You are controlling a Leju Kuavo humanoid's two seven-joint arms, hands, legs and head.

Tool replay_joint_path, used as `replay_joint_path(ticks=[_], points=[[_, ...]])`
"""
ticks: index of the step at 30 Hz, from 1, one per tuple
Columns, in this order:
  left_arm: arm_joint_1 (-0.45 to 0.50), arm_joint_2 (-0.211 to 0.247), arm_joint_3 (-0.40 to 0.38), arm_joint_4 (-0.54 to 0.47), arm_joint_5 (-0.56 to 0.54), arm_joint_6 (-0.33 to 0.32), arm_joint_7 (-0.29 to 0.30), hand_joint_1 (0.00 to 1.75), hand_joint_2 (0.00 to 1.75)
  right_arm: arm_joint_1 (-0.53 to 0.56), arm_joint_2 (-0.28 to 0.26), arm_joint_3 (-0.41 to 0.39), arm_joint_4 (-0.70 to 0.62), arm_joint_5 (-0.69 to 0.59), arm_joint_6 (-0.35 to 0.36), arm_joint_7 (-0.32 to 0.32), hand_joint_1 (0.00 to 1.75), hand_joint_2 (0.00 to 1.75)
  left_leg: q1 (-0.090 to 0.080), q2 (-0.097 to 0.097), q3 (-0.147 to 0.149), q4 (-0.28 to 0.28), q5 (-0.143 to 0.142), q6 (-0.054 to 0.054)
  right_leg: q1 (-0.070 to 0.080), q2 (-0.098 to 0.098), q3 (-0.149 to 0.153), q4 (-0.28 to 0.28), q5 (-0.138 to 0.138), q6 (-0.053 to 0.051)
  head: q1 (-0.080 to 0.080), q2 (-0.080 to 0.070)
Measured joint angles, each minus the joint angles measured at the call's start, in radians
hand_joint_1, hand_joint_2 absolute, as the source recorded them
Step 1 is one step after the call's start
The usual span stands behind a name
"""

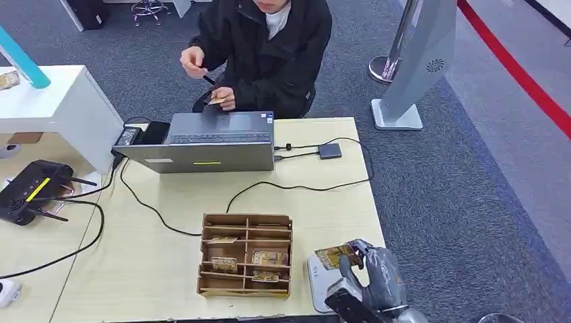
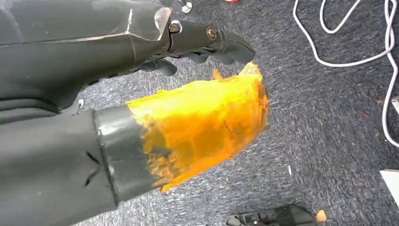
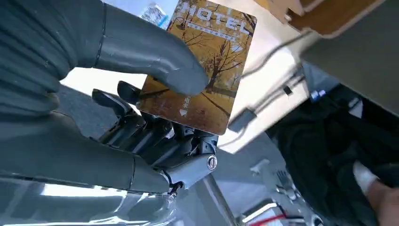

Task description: Pass the card to the sensor for recognition and then transmit it.

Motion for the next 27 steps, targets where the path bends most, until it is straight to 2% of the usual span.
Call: replay_joint_path(ticks=[6,19,27], points=[[0.0,0.0,0.0,0.0,-0.006,-0.003,0.0,0.0,0.0,0.006,0.0,-0.017,-0.066,0.044,-0.019,-0.037,1.75,1.75,0.0,0.0,0.0,0.0,0.0,0.0,0.0,0.0,0.0,0.0,0.0,0.0,0.0,0.0],[-0.004,-0.005,0.0,0.0,-0.039,-0.024,0.013,0.0,0.0,-0.008,0.01,-0.03,-0.178,0.136,-0.076,-0.179,1.75,1.75,0.0,0.0,0.0,0.0,0.0,0.0,0.0,0.0,0.0,0.0,0.0,0.0,0.0,0.0],[-0.009,-0.007,-0.001,0.0,-0.043,-0.027,0.015,0.0,0.0,-0.027,0.029,-0.038,-0.198,0.146,-0.082,-0.196,1.75,1.75,0.0,0.0,0.0,0.0,0.0,0.0,0.0,0.0,0.0,0.0,0.0,0.0,0.0,0.0]])
